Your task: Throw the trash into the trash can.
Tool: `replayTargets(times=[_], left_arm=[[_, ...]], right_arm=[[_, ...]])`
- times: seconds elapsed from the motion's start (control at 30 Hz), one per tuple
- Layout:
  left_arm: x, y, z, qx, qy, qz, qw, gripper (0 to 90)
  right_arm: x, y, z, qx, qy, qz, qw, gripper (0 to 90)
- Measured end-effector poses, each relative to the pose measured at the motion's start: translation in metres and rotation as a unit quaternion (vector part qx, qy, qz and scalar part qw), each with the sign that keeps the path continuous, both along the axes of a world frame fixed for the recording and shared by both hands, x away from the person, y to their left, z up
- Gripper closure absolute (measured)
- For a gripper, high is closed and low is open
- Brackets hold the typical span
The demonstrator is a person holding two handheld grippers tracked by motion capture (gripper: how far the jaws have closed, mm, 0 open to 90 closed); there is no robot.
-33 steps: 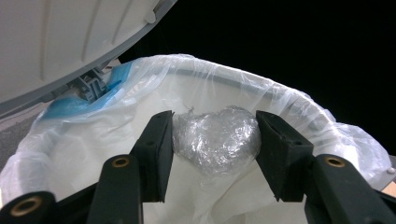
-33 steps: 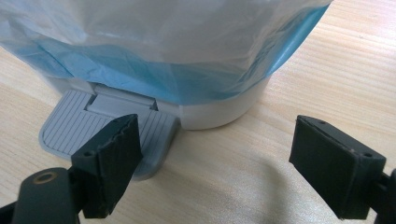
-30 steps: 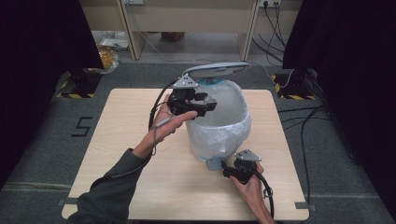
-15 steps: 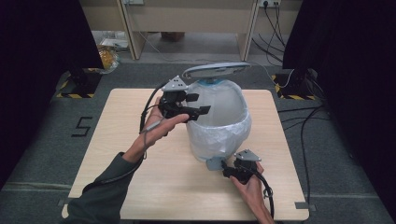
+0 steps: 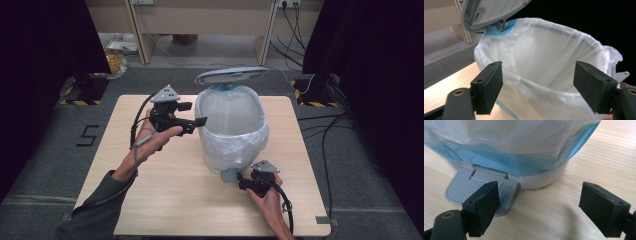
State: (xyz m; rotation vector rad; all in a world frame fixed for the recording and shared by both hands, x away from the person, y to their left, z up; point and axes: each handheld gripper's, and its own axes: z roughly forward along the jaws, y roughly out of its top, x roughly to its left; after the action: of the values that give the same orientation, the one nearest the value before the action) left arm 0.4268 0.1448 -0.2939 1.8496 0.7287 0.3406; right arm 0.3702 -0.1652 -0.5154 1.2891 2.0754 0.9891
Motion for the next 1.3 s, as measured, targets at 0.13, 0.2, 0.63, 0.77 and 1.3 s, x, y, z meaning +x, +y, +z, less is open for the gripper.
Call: replayTargets(times=[0.13, 0.2, 0.63, 0.77, 1.3], left_arm=[[-0.003, 0.011, -0.005, -0.009, 0.006, 0.005, 0.9999, 17.7], [-0.007, 0.019, -0.008, -0.017, 0.008, 0.010, 0.9998, 15.0], [-0.014, 0.047, -0.032, -0.015, 0.011, 0.038, 0.9991, 15.0], [-0.016, 0.054, -0.044, -0.010, 0.012, 0.048, 0.9987, 15.0], [-0.022, 0.072, -0.114, -0.017, 0.035, 0.077, 0.9963, 15.3]], right_arm=[[0.000, 0.000, 0.000, 0.001, 0.000, 0.000, 1.0000, 16.3], [0.000, 0.000, 0.000, 0.001, 0.001, 0.000, 1.0000, 16.3], [0.000, 0.000, 0.000, 0.002, 0.001, -0.001, 1.0000, 16.3], [0.001, -0.001, 0.000, -0.002, -0.003, 0.003, 1.0000, 16.3], [0.001, -0.001, 0.000, 0.002, 0.000, 0.001, 1.0000, 16.3]])
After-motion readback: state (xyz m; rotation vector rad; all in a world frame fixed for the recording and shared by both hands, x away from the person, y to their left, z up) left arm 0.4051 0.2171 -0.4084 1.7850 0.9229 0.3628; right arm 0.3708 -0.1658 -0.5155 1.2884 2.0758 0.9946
